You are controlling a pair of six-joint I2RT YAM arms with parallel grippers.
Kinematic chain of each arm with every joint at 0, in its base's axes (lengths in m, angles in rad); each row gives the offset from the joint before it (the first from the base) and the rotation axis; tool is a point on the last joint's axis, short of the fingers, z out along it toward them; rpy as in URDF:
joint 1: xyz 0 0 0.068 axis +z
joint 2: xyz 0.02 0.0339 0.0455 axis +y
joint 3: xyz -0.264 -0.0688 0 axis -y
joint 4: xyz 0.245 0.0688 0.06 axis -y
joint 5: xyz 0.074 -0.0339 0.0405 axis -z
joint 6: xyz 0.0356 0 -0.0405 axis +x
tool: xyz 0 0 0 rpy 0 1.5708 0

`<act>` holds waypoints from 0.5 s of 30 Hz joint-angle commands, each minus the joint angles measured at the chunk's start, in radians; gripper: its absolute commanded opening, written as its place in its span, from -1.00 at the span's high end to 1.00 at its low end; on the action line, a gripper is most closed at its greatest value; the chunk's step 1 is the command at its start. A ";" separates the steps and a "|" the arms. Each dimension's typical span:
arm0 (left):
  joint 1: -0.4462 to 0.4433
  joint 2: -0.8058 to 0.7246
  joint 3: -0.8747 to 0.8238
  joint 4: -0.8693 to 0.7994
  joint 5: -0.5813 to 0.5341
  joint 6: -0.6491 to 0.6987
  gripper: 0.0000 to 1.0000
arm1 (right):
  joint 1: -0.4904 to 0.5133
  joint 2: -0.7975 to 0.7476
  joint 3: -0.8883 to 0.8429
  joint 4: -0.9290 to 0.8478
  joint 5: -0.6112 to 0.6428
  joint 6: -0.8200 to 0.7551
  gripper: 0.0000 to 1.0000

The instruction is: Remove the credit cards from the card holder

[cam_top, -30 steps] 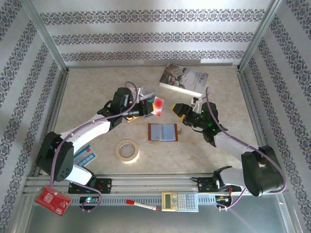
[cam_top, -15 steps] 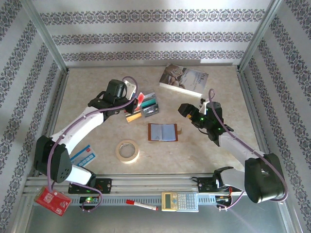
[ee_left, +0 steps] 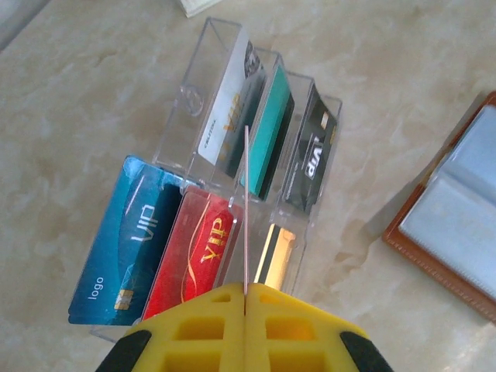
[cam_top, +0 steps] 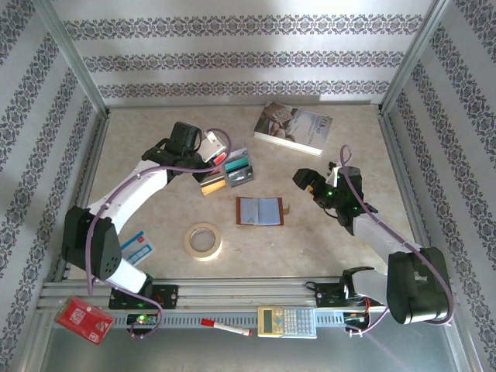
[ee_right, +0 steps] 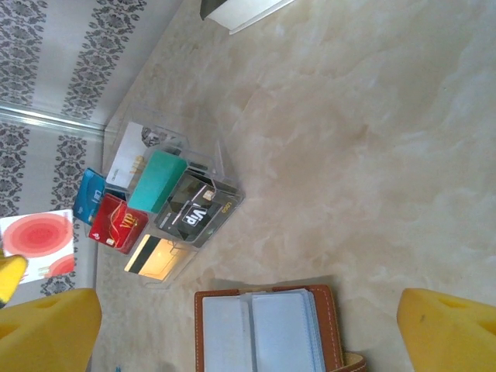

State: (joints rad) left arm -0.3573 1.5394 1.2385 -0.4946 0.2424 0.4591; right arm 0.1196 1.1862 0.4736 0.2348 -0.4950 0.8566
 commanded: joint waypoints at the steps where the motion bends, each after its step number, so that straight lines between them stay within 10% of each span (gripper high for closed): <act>1: 0.028 0.031 0.036 -0.062 0.053 0.144 1.00 | -0.009 -0.014 -0.020 0.005 -0.019 -0.012 -0.96; 15: 0.066 0.177 0.118 -0.118 0.127 0.298 1.00 | -0.008 0.017 -0.004 0.008 -0.032 0.021 -0.96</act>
State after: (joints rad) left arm -0.3046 1.7020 1.3144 -0.5545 0.3080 0.6891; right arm 0.1196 1.1942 0.4664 0.2348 -0.5133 0.8654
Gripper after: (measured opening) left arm 0.062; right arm 0.981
